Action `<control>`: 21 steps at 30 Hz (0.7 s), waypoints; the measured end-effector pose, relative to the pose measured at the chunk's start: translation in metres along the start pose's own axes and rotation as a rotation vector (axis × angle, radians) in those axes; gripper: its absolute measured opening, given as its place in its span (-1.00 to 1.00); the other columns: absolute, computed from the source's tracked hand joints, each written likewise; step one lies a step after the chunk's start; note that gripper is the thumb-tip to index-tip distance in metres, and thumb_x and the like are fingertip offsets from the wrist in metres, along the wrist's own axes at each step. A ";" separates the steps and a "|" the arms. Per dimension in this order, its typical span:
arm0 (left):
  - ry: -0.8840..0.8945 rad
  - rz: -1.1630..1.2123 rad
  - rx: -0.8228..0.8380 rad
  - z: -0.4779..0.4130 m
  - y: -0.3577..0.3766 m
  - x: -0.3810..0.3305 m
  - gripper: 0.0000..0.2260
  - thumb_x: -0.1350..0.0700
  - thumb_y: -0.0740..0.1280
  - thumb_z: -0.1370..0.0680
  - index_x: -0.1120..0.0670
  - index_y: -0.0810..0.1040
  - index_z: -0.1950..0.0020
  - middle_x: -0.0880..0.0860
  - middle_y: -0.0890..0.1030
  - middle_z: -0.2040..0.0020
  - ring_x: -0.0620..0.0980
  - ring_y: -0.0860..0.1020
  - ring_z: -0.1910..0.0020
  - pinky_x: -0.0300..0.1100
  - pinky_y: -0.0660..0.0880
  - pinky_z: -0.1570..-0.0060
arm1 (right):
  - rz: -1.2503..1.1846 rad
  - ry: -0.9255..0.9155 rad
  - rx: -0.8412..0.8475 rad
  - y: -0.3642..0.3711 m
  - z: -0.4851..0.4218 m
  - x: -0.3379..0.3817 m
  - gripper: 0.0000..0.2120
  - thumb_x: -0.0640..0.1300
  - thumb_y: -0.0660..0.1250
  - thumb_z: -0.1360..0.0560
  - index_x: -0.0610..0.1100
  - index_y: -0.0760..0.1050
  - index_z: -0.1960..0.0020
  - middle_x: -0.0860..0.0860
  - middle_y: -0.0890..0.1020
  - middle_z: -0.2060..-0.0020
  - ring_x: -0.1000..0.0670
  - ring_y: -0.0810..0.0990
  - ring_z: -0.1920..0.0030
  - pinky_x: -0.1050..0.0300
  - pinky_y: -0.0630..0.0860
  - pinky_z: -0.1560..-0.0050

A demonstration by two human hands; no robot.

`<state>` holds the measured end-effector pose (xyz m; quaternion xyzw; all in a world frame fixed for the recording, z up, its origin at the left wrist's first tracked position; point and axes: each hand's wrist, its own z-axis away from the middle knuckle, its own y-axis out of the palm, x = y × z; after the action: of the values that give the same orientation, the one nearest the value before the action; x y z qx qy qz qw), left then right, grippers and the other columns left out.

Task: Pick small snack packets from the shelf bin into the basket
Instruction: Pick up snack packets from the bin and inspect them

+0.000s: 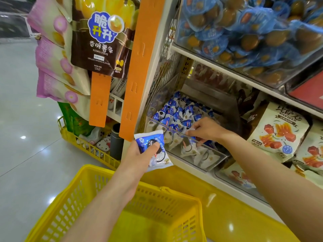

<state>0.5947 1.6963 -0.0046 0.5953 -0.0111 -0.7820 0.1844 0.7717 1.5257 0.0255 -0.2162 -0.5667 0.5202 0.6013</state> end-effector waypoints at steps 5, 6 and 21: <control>0.023 0.000 0.007 0.001 0.002 0.001 -0.75 0.08 0.31 -0.53 0.00 0.45 -0.21 0.06 0.62 -0.06 -0.03 0.60 -0.04 0.00 0.52 -0.12 | 0.032 0.020 -0.001 0.002 -0.002 0.001 -0.81 -0.08 0.39 -0.47 -0.17 0.55 0.25 -0.05 0.57 0.33 0.07 0.59 0.35 0.30 0.56 0.38; 0.030 -0.004 0.012 0.001 0.002 0.002 -0.74 0.08 0.31 -0.52 -0.01 0.45 -0.21 0.05 0.62 -0.06 -0.04 0.60 -0.04 -0.03 0.53 -0.11 | 0.095 0.040 0.015 0.000 -0.003 0.003 -0.81 -0.06 0.38 -0.47 -0.18 0.56 0.22 -0.06 0.59 0.31 0.06 0.58 0.34 0.28 0.56 0.34; 0.190 -0.087 0.024 0.001 0.007 0.008 -0.69 0.07 0.33 -0.51 -0.09 0.43 -0.25 -0.08 0.61 -0.07 -0.20 0.61 0.03 -0.40 0.49 0.27 | -0.434 -0.278 -0.214 0.042 0.090 0.063 -0.61 0.18 0.17 -0.51 -0.09 0.59 0.09 0.02 0.66 0.18 0.14 0.57 0.23 0.35 0.49 0.22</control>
<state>0.5940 1.6867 -0.0099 0.6688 0.0228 -0.7291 0.1435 0.6626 1.5663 0.0426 -0.0788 -0.7286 0.3410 0.5888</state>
